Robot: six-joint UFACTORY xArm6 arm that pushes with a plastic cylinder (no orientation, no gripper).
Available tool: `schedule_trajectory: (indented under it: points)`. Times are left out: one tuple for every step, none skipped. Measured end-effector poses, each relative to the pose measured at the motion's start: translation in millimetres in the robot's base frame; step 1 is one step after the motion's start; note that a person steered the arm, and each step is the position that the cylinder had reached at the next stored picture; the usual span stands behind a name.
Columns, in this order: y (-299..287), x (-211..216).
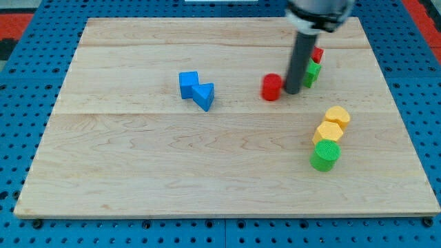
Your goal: Push the red circle to the top center
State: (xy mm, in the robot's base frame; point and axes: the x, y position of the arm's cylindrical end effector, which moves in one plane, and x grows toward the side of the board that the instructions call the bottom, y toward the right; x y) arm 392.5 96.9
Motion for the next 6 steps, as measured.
schedule_trajectory:
  points:
    - [-12.4,6.2]
    - [-31.7,10.0]
    - [-83.8,-7.2]
    - [-132.0,-51.4]
    - [-164.8,-87.0]
    - [-188.5,-73.7]
